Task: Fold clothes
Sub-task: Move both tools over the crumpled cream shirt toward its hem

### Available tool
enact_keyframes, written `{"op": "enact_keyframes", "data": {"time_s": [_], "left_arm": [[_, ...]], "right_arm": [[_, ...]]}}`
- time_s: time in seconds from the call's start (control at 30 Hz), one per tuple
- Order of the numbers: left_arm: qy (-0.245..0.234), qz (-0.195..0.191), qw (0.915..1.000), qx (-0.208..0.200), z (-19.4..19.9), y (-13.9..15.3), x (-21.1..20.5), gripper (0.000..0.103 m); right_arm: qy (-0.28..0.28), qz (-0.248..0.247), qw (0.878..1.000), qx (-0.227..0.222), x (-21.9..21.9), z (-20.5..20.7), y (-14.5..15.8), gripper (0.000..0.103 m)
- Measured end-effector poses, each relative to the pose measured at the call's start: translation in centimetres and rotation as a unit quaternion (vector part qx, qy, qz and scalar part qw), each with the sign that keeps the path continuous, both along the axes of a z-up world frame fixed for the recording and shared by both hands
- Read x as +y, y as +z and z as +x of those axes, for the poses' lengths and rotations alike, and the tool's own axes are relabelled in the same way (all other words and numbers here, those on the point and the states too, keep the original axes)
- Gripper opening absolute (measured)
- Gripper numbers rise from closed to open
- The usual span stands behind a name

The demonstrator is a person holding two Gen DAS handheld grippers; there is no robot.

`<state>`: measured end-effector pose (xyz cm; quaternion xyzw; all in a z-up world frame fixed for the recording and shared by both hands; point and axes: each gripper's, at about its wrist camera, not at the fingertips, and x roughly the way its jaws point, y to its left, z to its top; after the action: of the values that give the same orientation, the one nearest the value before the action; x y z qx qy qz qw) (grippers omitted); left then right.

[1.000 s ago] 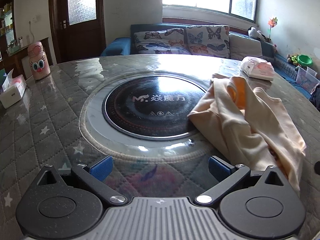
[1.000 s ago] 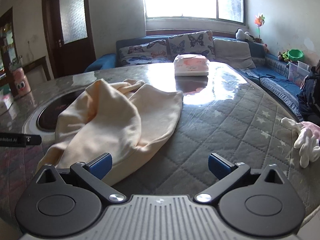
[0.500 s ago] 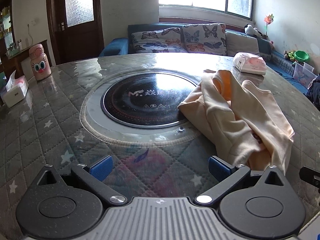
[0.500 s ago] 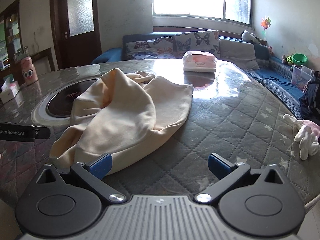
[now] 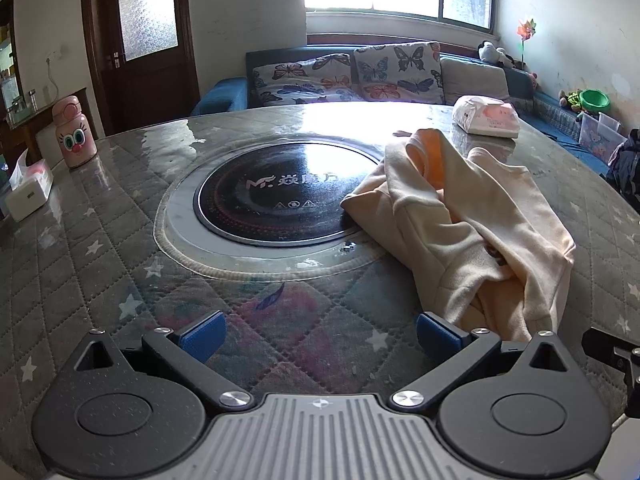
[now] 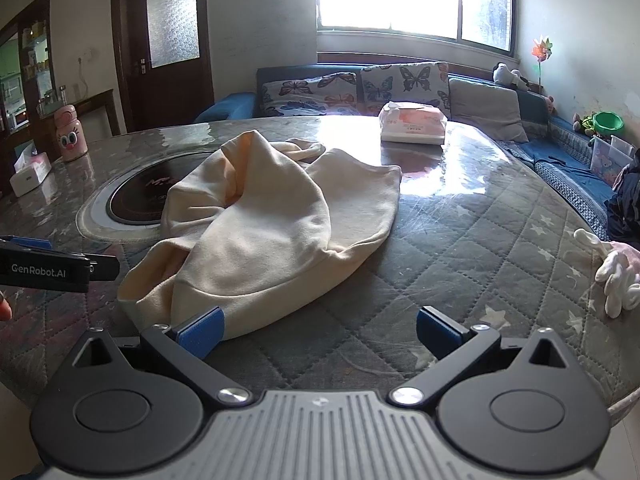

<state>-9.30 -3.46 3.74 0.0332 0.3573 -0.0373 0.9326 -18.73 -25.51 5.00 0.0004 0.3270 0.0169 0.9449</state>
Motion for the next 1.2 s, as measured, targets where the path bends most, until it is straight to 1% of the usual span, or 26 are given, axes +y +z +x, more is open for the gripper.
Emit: {"op": "enact_keyframes", "data": {"time_s": [0.4, 0.77, 1.03, 1.2], "left_arm": [[-0.007, 0.005, 0.9999, 0.006, 0.5, -0.2, -0.5, 0.103], [-0.012, 0.011, 0.9999, 0.004, 1.8, 0.2, -1.0, 0.103], [-0.019, 0.017, 0.9997, -0.002, 3.5, 0.7, -1.3, 0.103], [-0.023, 0.014, 0.9996, -0.001, 4.9, 0.9, -1.6, 0.103]], "right_arm": [[0.002, 0.003, 1.000, 0.006, 0.0, 0.6, -0.1, 0.103], [0.005, 0.001, 1.000, 0.008, -0.1, 1.5, 0.1, 0.103], [0.015, -0.010, 1.000, 0.004, 0.1, 2.9, 0.5, 0.103], [0.016, -0.006, 1.000, 0.004, 0.1, 4.2, 0.6, 0.103]]}}
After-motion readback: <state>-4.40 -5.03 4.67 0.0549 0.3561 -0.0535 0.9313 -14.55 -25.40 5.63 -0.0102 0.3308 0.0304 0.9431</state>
